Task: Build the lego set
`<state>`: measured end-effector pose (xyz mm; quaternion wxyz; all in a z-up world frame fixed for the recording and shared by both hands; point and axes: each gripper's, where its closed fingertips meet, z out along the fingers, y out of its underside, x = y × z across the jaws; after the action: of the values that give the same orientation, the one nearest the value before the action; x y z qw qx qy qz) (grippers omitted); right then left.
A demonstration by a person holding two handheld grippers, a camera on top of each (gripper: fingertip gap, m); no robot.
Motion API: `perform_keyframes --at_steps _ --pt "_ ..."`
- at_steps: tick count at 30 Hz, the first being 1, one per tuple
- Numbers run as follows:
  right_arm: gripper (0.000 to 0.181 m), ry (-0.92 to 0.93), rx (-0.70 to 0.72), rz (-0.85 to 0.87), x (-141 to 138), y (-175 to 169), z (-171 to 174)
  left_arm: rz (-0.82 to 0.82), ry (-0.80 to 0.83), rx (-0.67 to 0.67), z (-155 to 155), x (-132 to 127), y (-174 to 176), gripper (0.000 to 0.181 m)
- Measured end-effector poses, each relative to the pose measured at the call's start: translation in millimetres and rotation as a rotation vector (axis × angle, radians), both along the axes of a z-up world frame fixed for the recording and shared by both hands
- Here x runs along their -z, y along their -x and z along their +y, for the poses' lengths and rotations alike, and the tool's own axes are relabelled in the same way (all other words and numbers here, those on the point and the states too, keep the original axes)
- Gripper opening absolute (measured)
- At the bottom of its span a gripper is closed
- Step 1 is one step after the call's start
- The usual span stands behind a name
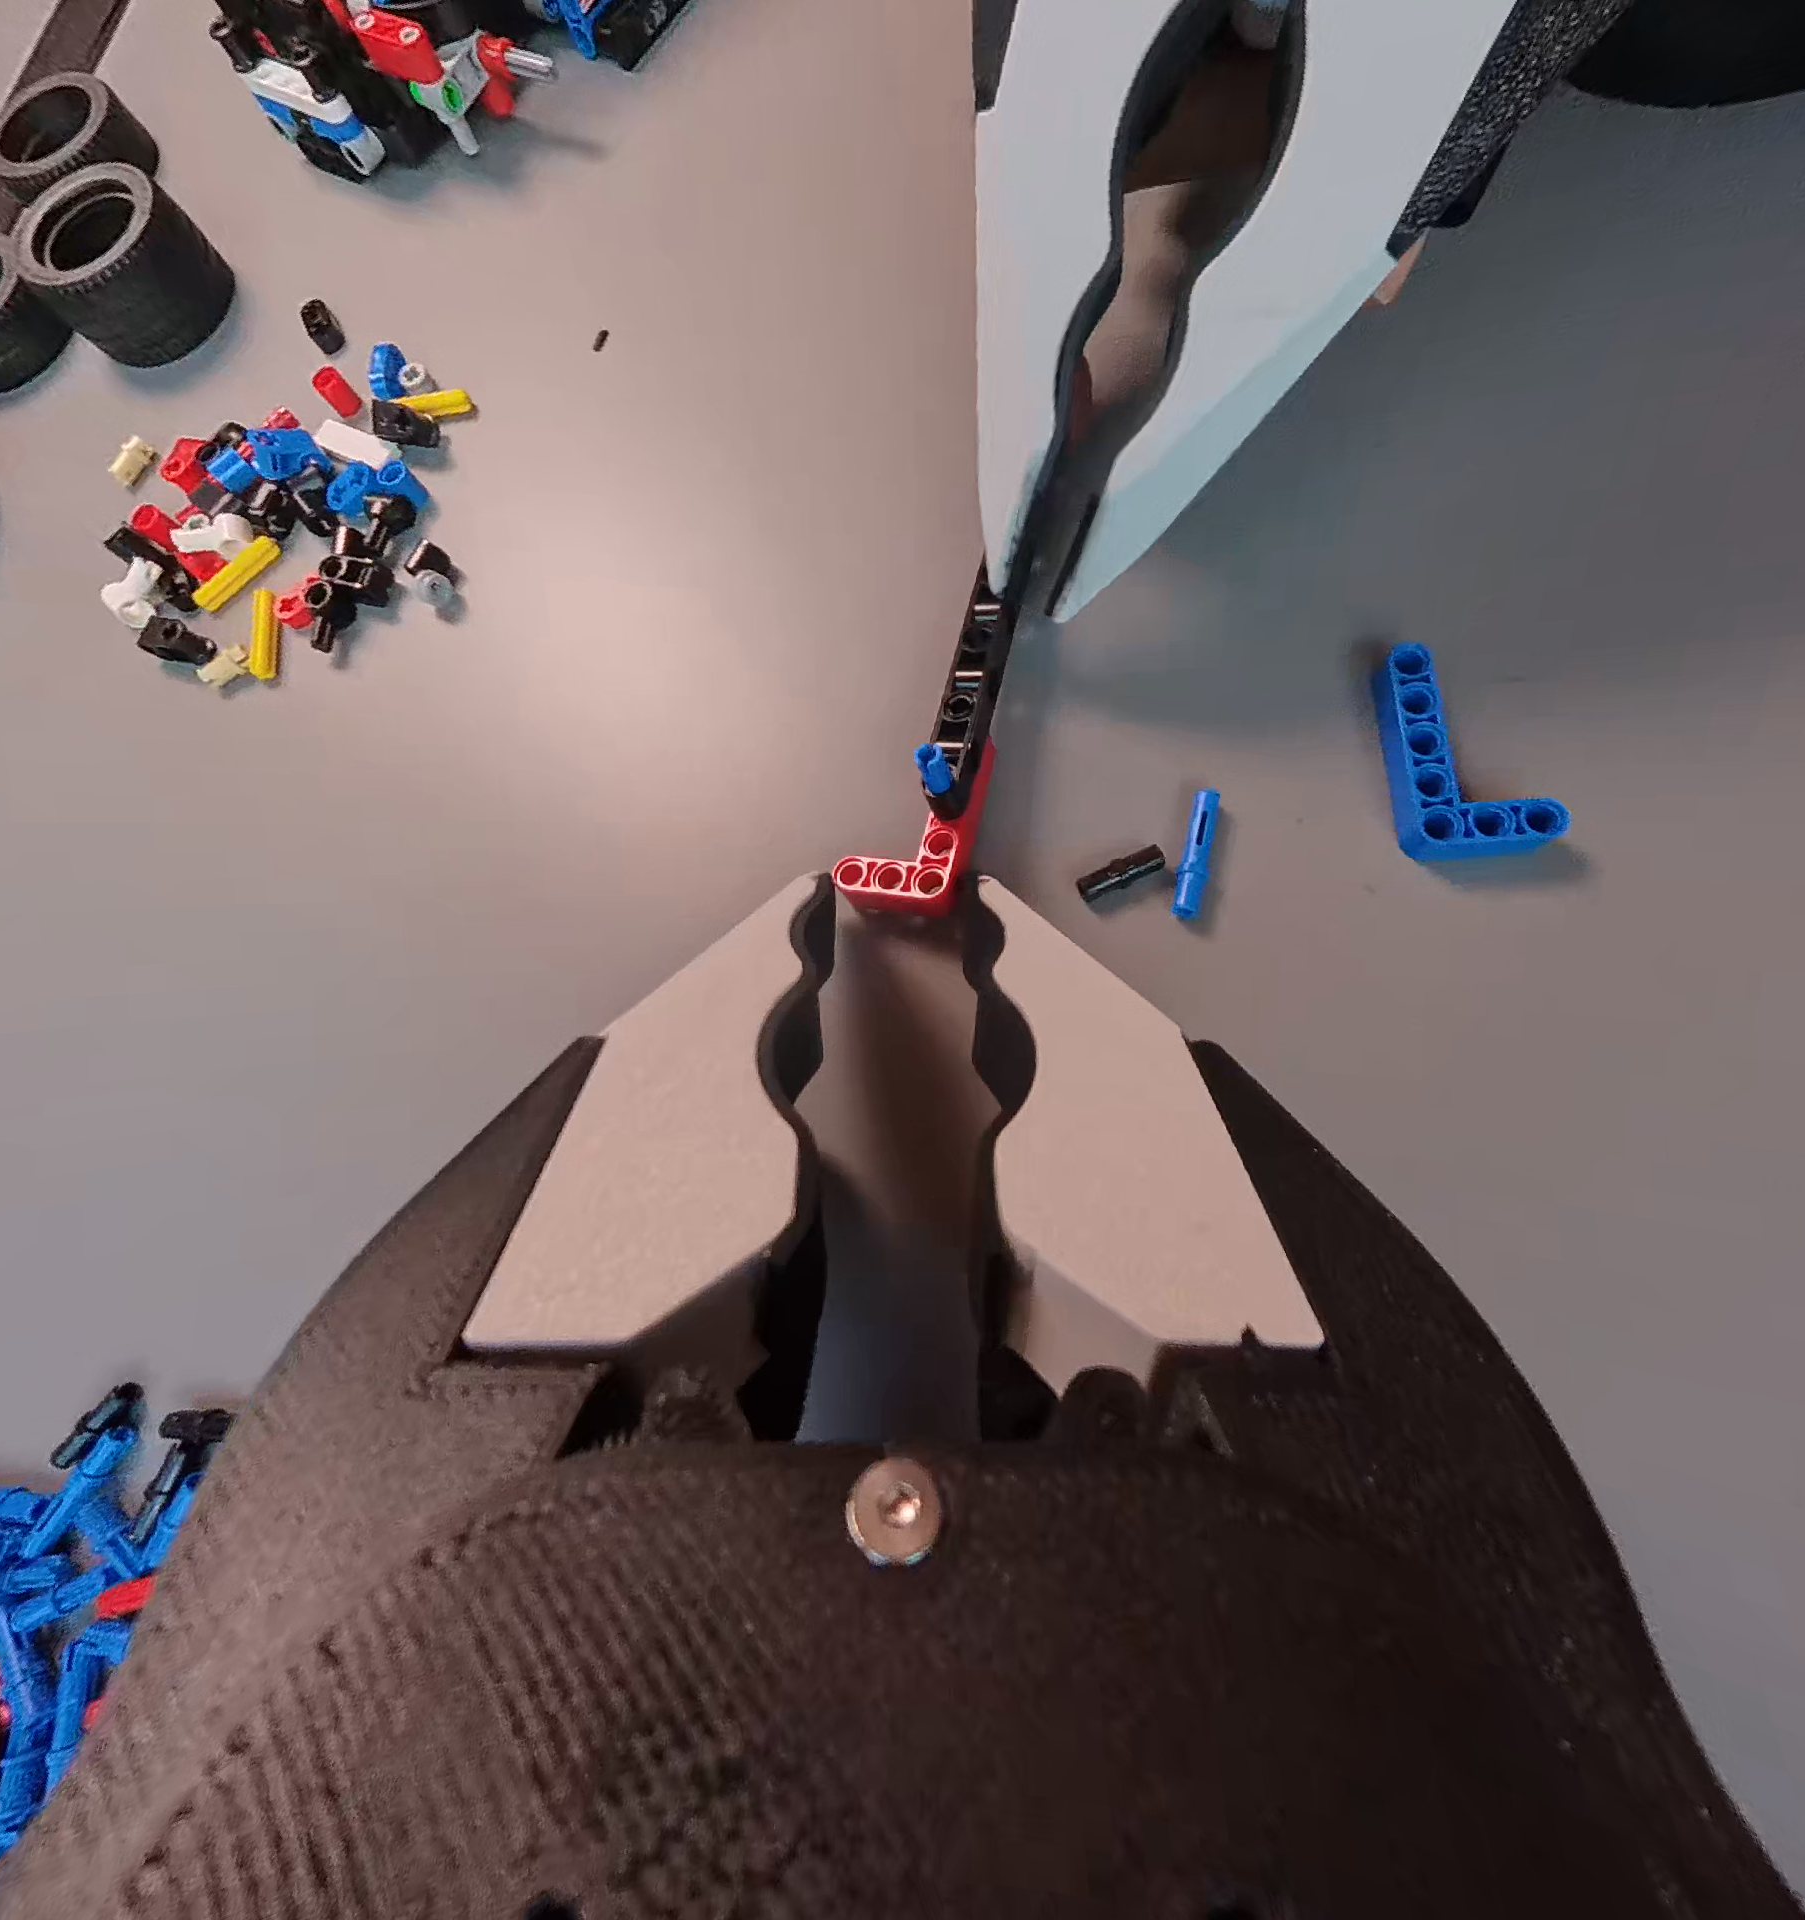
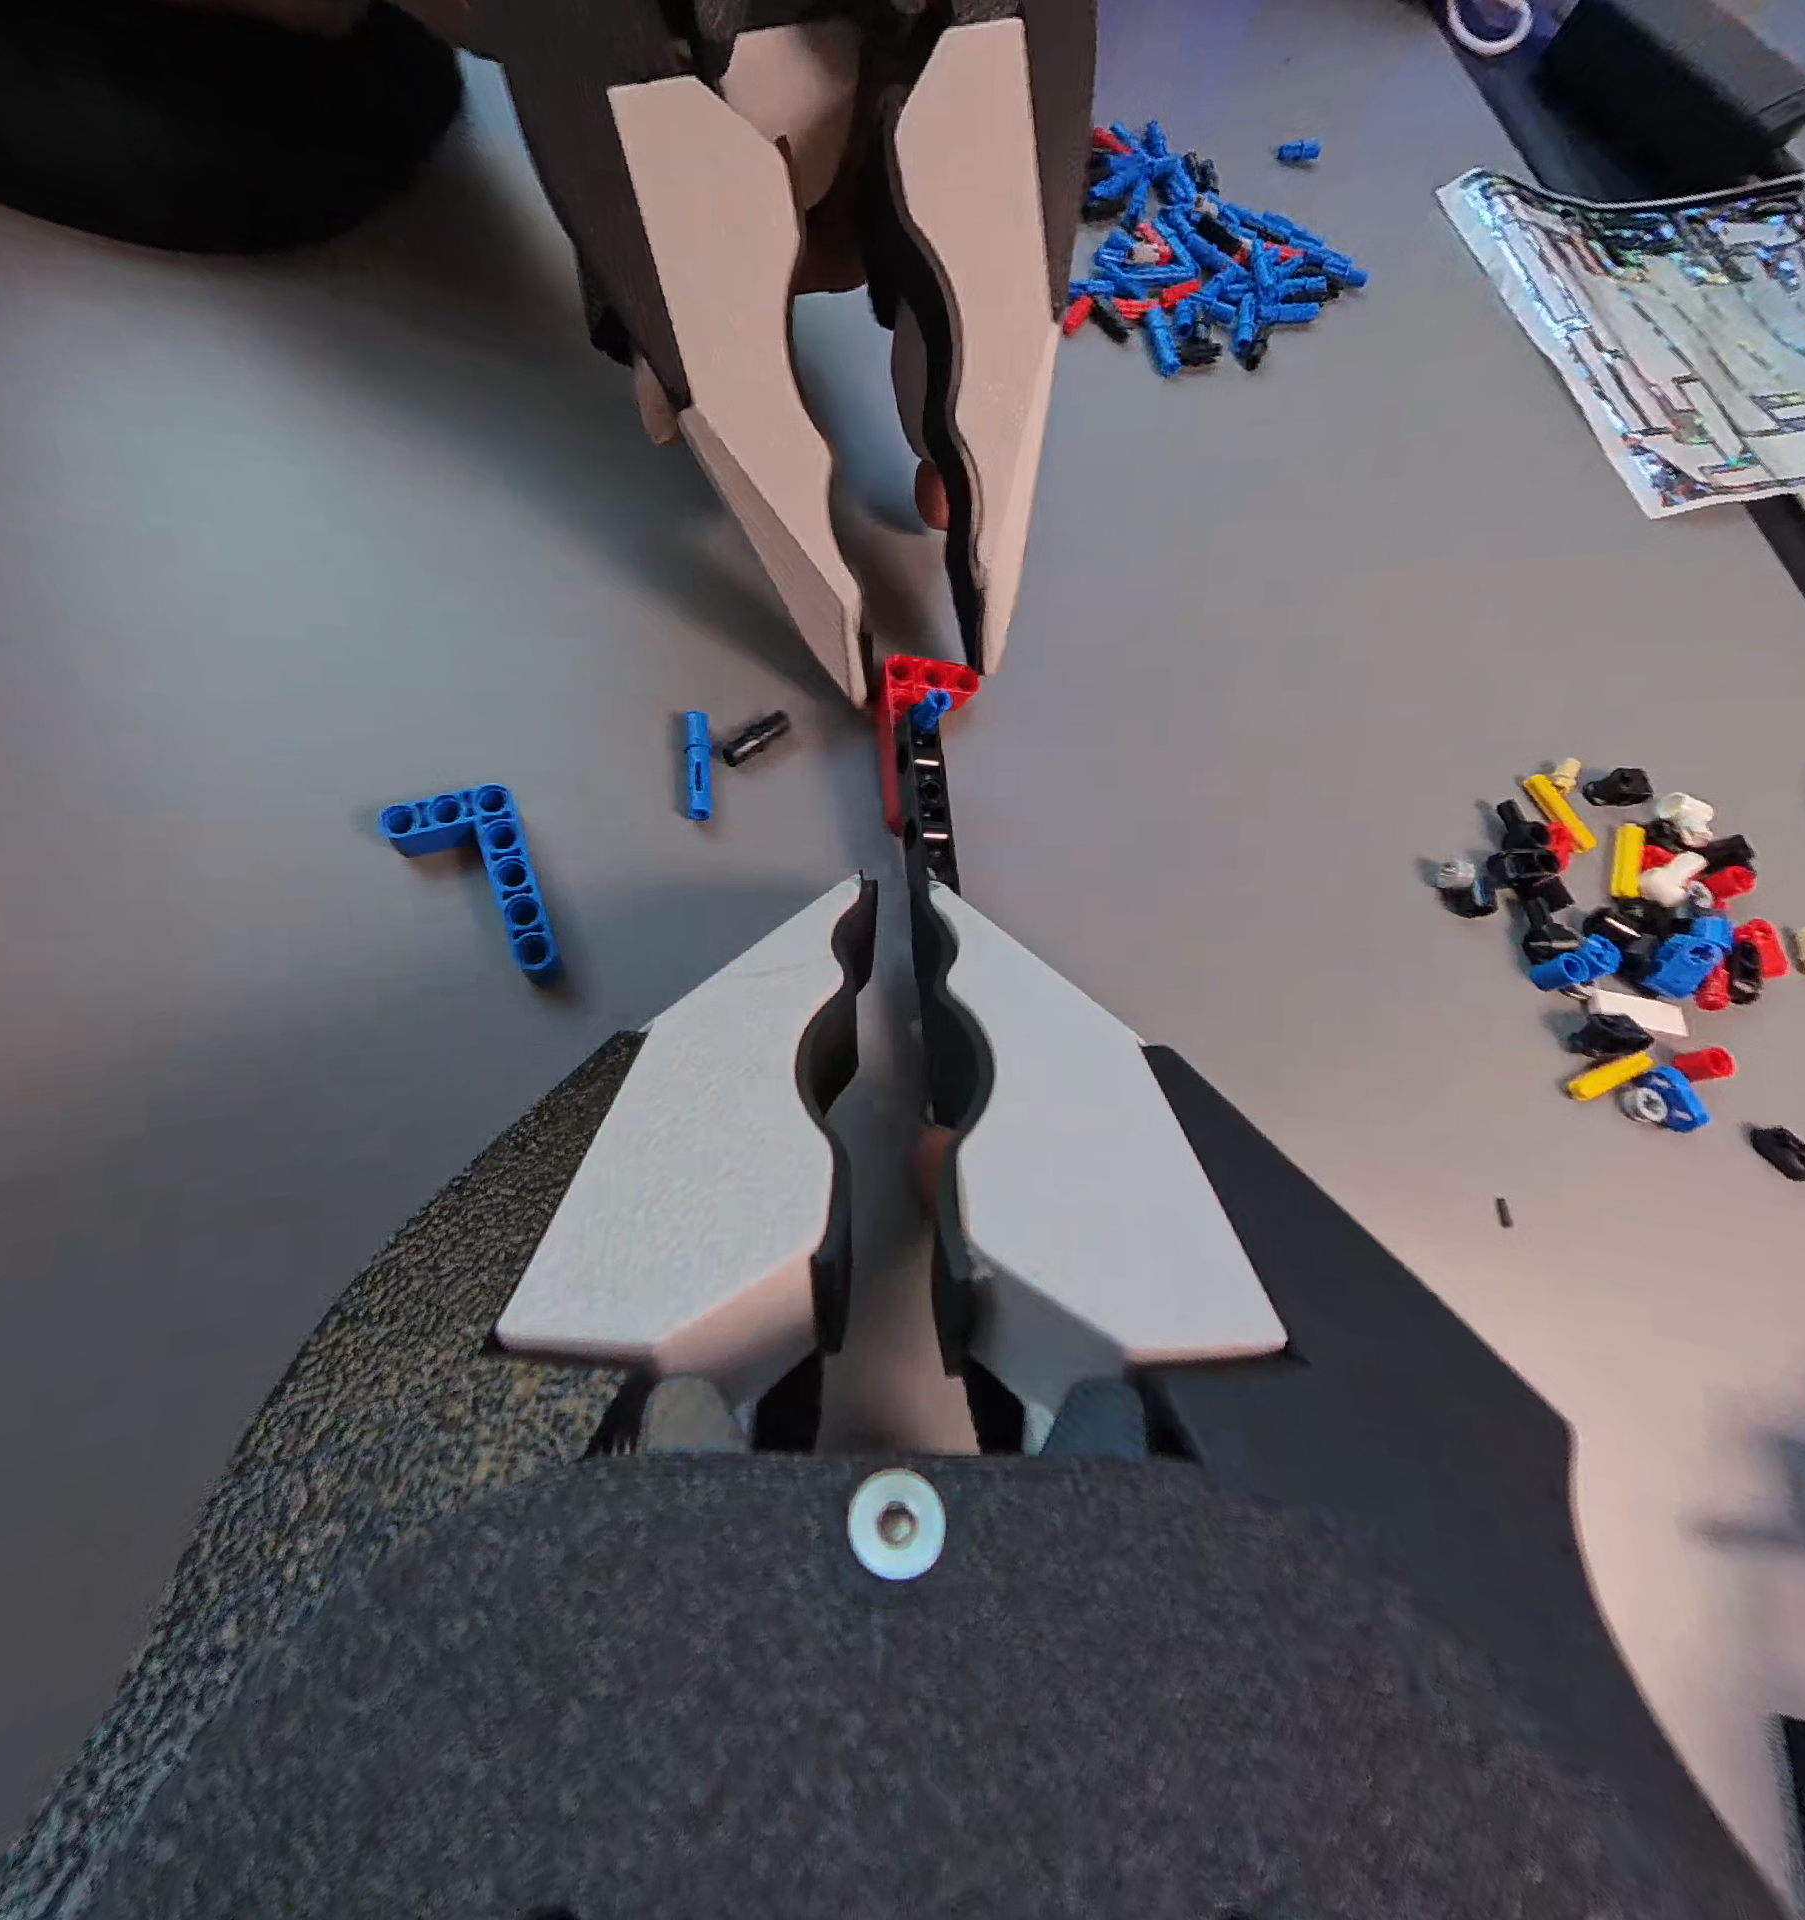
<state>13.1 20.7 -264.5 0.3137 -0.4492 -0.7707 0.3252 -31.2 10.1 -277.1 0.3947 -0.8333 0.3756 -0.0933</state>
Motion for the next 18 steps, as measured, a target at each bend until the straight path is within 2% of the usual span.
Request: perform_keyframes --at_steps 4,7,10,12,14,16,18 --pt "0.005 -0.029 0.090 0.052 -5 6 21 0.003 -0.015 -0.071 9 0 8 0.023" --pt "0.006 0.039 0.062 0.069 -11 5 12 0.016 -0.023 -0.127 11 -1 16 0.025" --pt "0.007 0.059 0.010 0.062 -10 0 -2 0.017 -0.020 -0.169 7 -3 25 0.041" --pt "0.008 0.081 -0.035 0.048 -10 -7 -13 -0.008 -0.054 -0.189 0 -13 31 0.039" --pt "0.009 0.127 -0.109 0.009 -8 -17 -29 -0.088 -0.061 -0.147 -13 -21 25 0.032" --pt "0.010 0.155 -0.178 -0.051 -3 -26 -44 -0.154 -0.058 -0.045 -29 -25 9 0.025" --pt "0.011 0.142 -0.225 -0.072 -2 -30 -55 -0.150 -0.043 0.051 -40 -22 -9 0.024"
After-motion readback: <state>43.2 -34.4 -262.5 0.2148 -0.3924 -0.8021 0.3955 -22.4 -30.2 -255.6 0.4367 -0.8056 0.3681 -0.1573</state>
